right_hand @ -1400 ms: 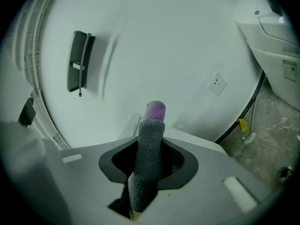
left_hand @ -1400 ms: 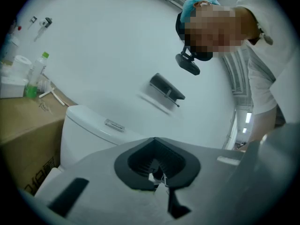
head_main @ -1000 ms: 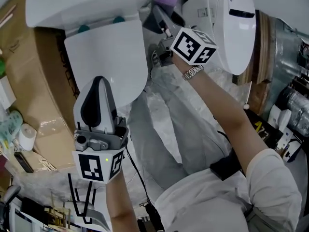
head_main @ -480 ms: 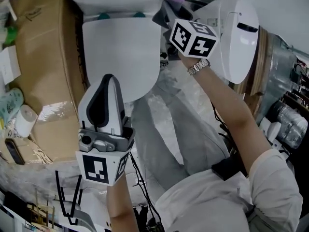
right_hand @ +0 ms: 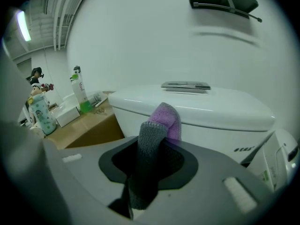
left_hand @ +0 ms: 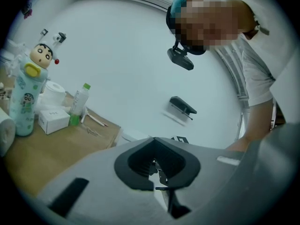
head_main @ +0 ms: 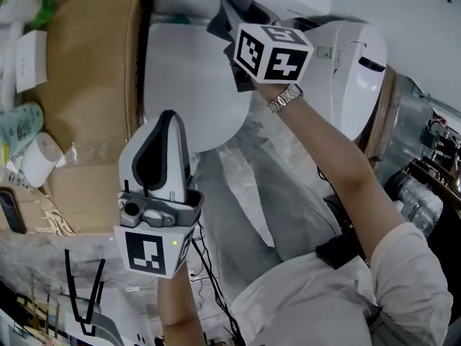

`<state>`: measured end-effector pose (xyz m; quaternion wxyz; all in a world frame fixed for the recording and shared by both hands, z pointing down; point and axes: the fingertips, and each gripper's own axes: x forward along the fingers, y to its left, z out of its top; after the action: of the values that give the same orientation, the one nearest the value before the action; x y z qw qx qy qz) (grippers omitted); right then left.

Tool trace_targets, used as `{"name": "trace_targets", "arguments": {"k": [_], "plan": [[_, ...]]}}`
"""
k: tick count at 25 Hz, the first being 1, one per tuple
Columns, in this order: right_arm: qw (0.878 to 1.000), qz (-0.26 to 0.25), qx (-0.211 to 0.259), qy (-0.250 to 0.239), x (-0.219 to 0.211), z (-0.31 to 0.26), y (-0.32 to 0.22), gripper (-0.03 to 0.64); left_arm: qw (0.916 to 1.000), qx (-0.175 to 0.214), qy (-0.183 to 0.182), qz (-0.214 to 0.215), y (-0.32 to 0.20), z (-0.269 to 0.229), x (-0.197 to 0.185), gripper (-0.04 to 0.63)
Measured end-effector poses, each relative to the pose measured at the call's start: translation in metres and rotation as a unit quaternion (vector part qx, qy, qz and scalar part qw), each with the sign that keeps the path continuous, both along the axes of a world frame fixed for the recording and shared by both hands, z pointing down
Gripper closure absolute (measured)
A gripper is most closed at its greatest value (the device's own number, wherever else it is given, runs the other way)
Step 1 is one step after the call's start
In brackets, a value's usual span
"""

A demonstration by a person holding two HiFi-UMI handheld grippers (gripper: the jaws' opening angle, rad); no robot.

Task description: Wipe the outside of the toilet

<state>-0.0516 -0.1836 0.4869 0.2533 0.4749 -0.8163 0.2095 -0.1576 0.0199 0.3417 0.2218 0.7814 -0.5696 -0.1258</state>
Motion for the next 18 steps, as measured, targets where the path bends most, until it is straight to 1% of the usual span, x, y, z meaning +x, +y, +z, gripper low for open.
{"name": "trace_targets", "arguments": {"k": [5,9,12,15,18], "plan": [[0.999,-0.022,-0.021,-0.011,-0.049,-0.001,0.0,0.512,0.9997,-0.013,-0.003,-0.02,0.006,0.007,-0.019,0.591],[0.998,-0.056,-0.024,-0.004,-0.086,0.0,0.0,0.512,0.9993,-0.01,0.002,-0.037,0.013,0.008,-0.029,0.591],[0.997,-0.074,-0.024,-0.005,-0.108,-0.001,-0.002,0.511,0.9989,-0.008,0.0,-0.047,0.02,0.011,-0.036,0.591],[0.994,-0.106,-0.022,-0.011,-0.131,0.001,0.004,0.511,0.9974,-0.02,-0.003,-0.069,0.031,0.018,-0.046,0.591],[0.991,-0.133,-0.02,-0.017,-0.14,0.003,0.012,0.512,0.9958,-0.021,-0.001,-0.089,0.035,0.019,-0.053,0.591]]}}
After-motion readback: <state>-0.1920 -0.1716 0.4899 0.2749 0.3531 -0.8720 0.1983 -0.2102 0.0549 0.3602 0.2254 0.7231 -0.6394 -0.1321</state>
